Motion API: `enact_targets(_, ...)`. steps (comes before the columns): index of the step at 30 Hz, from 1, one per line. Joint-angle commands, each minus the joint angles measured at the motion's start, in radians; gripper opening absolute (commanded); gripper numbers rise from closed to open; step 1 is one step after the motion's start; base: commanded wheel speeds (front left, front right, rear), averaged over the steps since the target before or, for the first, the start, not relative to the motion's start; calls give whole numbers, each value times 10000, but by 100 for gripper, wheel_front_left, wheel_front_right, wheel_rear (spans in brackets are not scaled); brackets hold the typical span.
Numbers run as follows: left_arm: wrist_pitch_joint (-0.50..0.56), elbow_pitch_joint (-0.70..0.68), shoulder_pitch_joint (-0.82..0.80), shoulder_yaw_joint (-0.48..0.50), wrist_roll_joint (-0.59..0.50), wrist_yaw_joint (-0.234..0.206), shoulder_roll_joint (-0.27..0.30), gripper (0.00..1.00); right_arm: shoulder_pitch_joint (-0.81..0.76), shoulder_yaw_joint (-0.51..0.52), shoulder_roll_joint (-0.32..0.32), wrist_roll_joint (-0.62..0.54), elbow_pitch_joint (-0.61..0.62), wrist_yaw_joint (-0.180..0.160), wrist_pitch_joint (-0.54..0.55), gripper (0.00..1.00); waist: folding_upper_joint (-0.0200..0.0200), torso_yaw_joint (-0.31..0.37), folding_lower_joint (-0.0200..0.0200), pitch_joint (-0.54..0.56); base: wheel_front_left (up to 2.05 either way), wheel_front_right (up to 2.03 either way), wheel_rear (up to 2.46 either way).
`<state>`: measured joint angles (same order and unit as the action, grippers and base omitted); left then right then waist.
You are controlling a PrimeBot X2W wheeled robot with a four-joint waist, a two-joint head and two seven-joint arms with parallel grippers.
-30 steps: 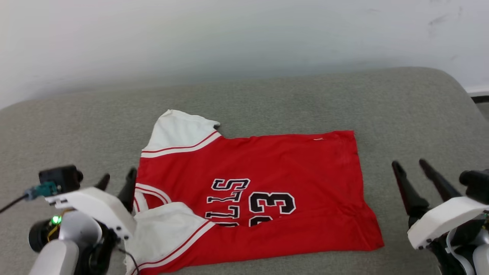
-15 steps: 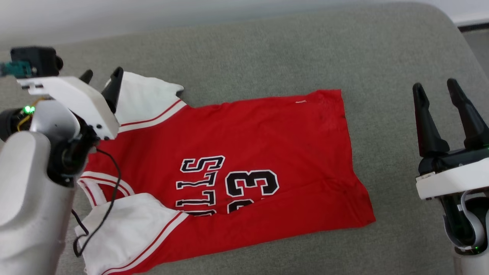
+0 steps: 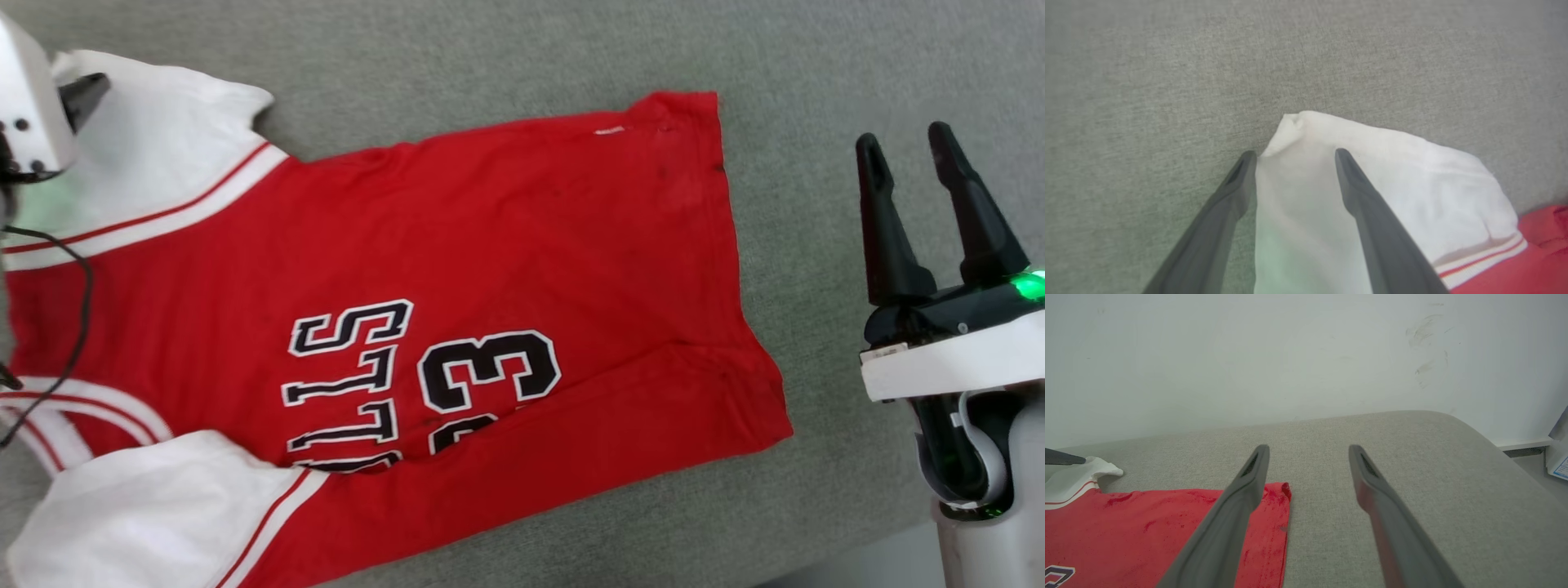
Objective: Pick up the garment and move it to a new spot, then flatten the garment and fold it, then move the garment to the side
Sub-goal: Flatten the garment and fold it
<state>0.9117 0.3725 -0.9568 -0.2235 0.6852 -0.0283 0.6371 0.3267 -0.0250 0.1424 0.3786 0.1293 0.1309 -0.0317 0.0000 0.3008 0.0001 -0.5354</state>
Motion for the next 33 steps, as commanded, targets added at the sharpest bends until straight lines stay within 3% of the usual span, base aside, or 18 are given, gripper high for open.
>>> enact_targets(1, 248, 83, -170, -35, -74, -119, 155, 100, 158, -65, -77, 90, -65, -4, -89, 100, 0, 410, -1, -521, 0, 0, 0)
enact_targets(6, 1231, 553, 165, -175, 100, -463, 197, 100, 265, -199, -67, 315, -379, -5, -287, 100, 0, 593, -1, -755, 0, 0, 0)
enact_targets(7, 1495, 656, 280, -217, 199, -562, 108, 65, 276, -207, -36, 360, -441, -4, -299, 100, 0, 601, -1, -764, 0, 0, 0)
enact_targets(8, 1700, 703, 396, -279, 232, -664, 16, 39, 284, -211, -11, 413, -499, -4, -295, 100, 0, 601, -1, -768, 0, 0, 0)
enact_targets(9, 1800, 715, 490, -325, 265, -743, -51, 0, 309, -204, 29, 432, -548, -4, -294, 100, 0, 593, -1, -762, 0, 0, 0)
enact_targets(18, 1047, 642, 569, -203, 280, -986, -433, 0, 755, -364, 542, 1461, -1082, -4, 418, 100, 0, 232, -1, -290, 0, 0, 0)
enact_targets(25, -160, 365, -98, -156, 246, -745, -944, 0, 2013, -698, 1432, 2701, -3079, -4, 2717, 100, 0, -601, -1, 213, 0, 0, 0)
enact_targets(33, -615, 0, -540, -603, 144, -416, -1602, 0, 3858, -1477, 2076, 3077, -4991, -4, 5413, 100, 0, -1621, -1, 151, 0, 0, 0)
